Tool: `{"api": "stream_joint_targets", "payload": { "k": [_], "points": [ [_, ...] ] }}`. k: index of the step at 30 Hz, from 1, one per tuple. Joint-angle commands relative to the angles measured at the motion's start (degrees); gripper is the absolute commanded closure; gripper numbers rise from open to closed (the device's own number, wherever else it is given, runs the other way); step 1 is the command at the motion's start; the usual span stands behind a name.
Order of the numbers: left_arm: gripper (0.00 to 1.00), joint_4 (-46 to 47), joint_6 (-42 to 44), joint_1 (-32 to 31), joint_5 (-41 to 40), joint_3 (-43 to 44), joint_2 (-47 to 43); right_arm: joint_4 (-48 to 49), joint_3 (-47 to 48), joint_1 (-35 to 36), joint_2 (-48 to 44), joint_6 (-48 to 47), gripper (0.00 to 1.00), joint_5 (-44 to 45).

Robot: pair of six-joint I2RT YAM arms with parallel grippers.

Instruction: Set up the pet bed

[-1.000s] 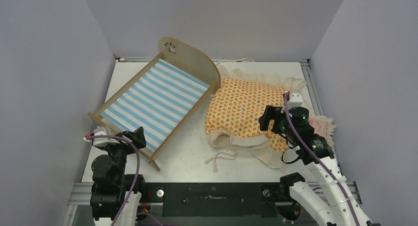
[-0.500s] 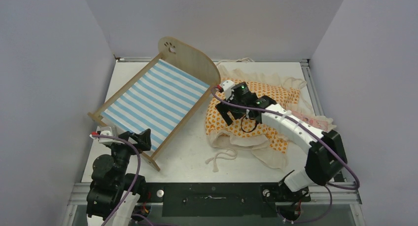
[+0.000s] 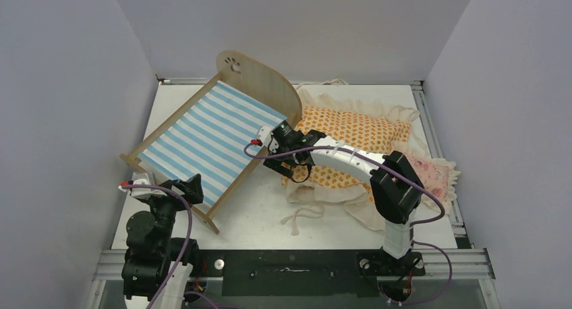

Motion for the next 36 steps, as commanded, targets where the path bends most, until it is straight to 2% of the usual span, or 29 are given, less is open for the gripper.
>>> {"api": "stream_joint_targets", "payload": {
  "k": [1,4,7,9,10,12,17,24,27,32,36],
  "points": [
    [0.04,2.4,0.2,2.6,2.5,1.6,-3.6,-0.3,-3.0,-0.1,0.2,-3.0,0.02,2.8],
    [0.04,2.3,0.0,3.2,2.1,2.0,-4.2,0.6,-7.4,-0.8,0.8,-3.2,0.11,2.2],
    [0.04,2.9,0.1,3.2,3.1,2.2,-4.8,1.2,-9.8,-2.0,0.3,-2.6,0.29,0.3],
    [0.04,4.7,-0.4,3.2,5.5,1.7,-4.5,1.5,-10.6,-2.3,-1.0,-1.8,0.52,-0.7],
    [0.04,5.7,-1.5,3.2,7.2,1.6,-3.7,1.7,-10.7,-2.4,-2.0,-1.5,0.68,-0.9],
    [0.04,8.4,-3.6,3.2,10.9,1.5,-1.0,1.6,-10.3,-2.5,-4.5,-1.2,0.93,-1.3],
    [0.04,15.2,-5.9,3.2,19.6,2.0,9.6,0.8,-5.5,-3.7,-12.6,-0.5,0.95,-3.3],
    [0.04,28.0,-3.5,2.0,26.0,1.2,18.5,0.4,4.0,-5.1,-20.5,-0.2,0.95,-12.1],
    [0.04,37.1,-3.0,1.1,29.3,-0.1,23.0,1.3,7.4,-5.7,-22.9,0.1,0.95,-18.3],
    [0.04,48.3,-1.4,-3.5,33.1,-0.5,31.8,6.0,9.4,-6.3,-26.3,2.2,0.95,-28.5],
    [0.04,53.6,0.1,-9.5,32.3,1.5,39.5,9.0,8.9,-6.6,-27.8,3.9,0.95,-34.8]
  ]
}}
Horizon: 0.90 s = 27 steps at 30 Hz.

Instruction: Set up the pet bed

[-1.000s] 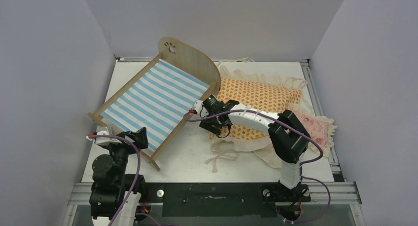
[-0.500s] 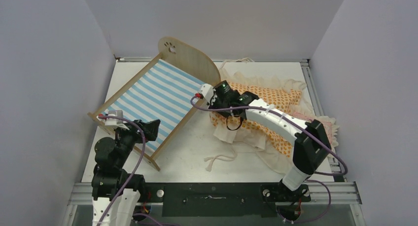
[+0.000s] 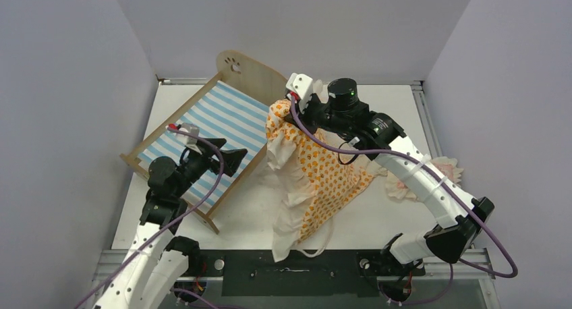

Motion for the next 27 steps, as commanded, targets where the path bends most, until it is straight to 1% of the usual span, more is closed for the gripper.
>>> {"api": "stream_joint_targets", "payload": {
  "k": [1,4,9,14,19,21,22,24,27],
  "points": [
    [0.04,13.6,2.0,-5.6,2.0,2.3,7.1,7.3,0.8,-0.5,-2.6,2.5,0.95,-10.9],
    [0.04,19.5,-1.1,-7.9,1.6,2.9,10.2,9.4,-2.0,-0.6,-3.3,4.2,0.95,-11.7],
    [0.04,29.5,-7.1,-9.6,1.9,1.5,13.5,13.8,-7.7,-0.6,-4.6,7.6,0.95,-13.6],
    [0.04,36.6,-10.0,-12.6,2.4,1.4,18.3,17.0,-10.2,-0.6,-4.5,10.0,0.95,-15.8],
    [0.04,39.3,-10.6,-15.1,3.0,1.9,21.7,17.8,-10.7,-0.6,-3.6,10.6,0.95,-16.7],
    [0.02,40.8,-11.3,-15.8,2.5,1.6,22.3,18.0,-11.1,-0.5,-3.3,10.8,0.95,-17.1],
    [0.03,41.4,-11.6,-16.0,2.2,1.5,22.7,18.3,-11.4,-0.5,-3.3,11.1,0.95,-17.4],
    [0.19,42.7,-12.5,-16.3,2.1,1.6,23.6,19.0,-12.1,-0.4,-3.2,11.7,0.95,-17.8],
    [0.51,45.5,-14.7,-16.6,1.9,1.9,25.2,20.0,-13.4,-0.3,-3.7,12.7,0.95,-18.0]
  ]
}}
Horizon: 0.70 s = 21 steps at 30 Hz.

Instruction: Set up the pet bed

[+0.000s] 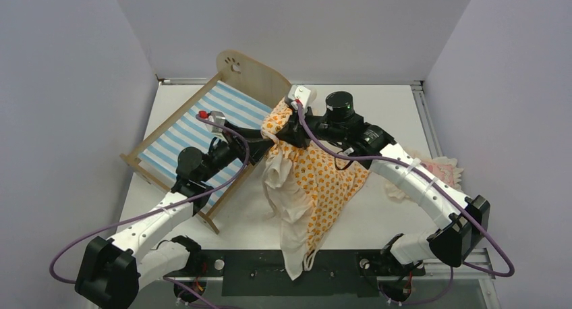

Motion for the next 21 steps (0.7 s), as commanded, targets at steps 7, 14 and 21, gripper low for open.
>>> {"api": "stream_joint_targets", "payload": {
  "k": [7,14,21],
  "points": [
    [1.0,8.1,-4.1,-0.7,-2.2,4.7,0.3,6.9,-2.4,0.0,-4.2,3.0,0.93,-0.9],
    [1.0,-13.3,4.7,4.2,-7.4,17.2,-6.9,7.1,-4.2,-0.5,-9.7,5.0,0.2,7.8],
    [1.0,-27.0,9.4,14.3,-10.4,31.3,-11.9,6.5,-6.7,-1.8,-14.4,4.8,0.15,12.6]
  ]
}}
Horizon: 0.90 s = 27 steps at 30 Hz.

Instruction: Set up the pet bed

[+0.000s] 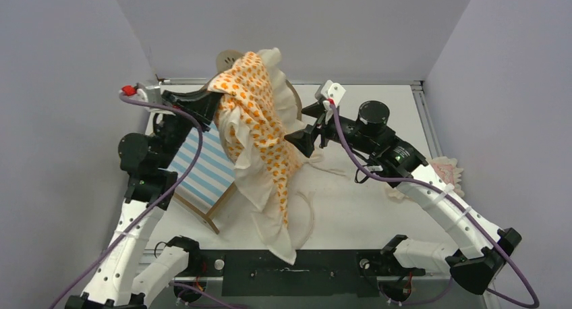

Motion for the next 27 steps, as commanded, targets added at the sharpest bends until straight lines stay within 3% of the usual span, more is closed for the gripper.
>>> {"api": "stream_joint_targets", "payload": {
  "k": [1,8,18,22,27],
  "points": [
    [1.0,-10.3,7.9,4.2,-5.3,13.4,-3.0,2.1,-2.4,-1.3,-3.0,0.2,0.15,4.7],
    [1.0,-34.6,32.1,4.5,-22.3,35.8,-1.0,3.2,-5.3,-2.5,-4.0,0.0,0.13,5.8],
    [1.0,-47.8,61.0,4.2,-42.8,54.1,2.8,3.8,-8.8,-3.4,-4.3,-0.7,0.13,5.8],
    [1.0,-48.1,69.0,3.6,-43.8,54.3,5.3,3.8,-10.6,-3.6,-4.7,-0.9,0.13,5.8],
    [1.0,-48.0,71.5,3.8,-38.2,50.6,11.7,3.5,-12.5,-3.8,-5.6,-0.7,0.13,5.7]
  ]
}}
